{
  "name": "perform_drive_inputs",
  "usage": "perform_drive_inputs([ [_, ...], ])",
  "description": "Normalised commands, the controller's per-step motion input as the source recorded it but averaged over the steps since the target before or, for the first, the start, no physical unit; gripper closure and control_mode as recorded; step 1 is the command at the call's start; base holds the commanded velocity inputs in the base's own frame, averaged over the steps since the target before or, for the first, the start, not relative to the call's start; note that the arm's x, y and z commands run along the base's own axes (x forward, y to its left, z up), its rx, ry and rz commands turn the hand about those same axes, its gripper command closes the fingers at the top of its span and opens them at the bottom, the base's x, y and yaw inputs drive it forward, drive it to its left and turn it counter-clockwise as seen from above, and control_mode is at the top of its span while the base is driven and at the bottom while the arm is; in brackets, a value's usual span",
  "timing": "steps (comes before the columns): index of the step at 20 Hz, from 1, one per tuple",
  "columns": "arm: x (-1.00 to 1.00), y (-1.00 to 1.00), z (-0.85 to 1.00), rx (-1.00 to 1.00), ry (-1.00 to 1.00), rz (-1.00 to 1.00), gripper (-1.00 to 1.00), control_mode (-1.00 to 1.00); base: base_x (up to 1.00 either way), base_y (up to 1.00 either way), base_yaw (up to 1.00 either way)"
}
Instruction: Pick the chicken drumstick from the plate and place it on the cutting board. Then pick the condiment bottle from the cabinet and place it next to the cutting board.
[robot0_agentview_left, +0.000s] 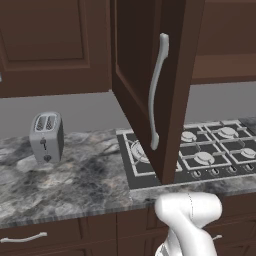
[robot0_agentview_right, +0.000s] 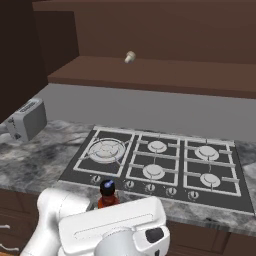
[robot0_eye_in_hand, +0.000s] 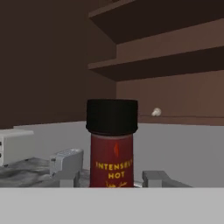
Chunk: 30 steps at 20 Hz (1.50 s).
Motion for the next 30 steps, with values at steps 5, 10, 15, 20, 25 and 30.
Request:
perform_drive_inputs([
  [5,-0.25,0.0,0.0,0.0,-0.02,0.02,1.0,-1.0,0.0,0.0,0.0],
  [10,0.0,0.0,0.0,0.0,0.0,0.0,1.0,-1.0,0.0,0.0,0.0],
  [15,0.0,0.0,0.0,0.0,0.0,0.0,1.0,1.0,0.0,0.0,0.0],
  [20,0.0,0.0,0.0,0.0,0.0,0.0,1.0,1.0,-0.13,0.0,0.0],
  [25,0.0,0.0,0.0,0.0,0.0,0.0,1.0,1.0,-0.35,0.0,0.0],
  [30,0.0,0.0,0.0,0.0,0.0,0.0,1.0,1.0,-0.47,0.0,0.0],
])
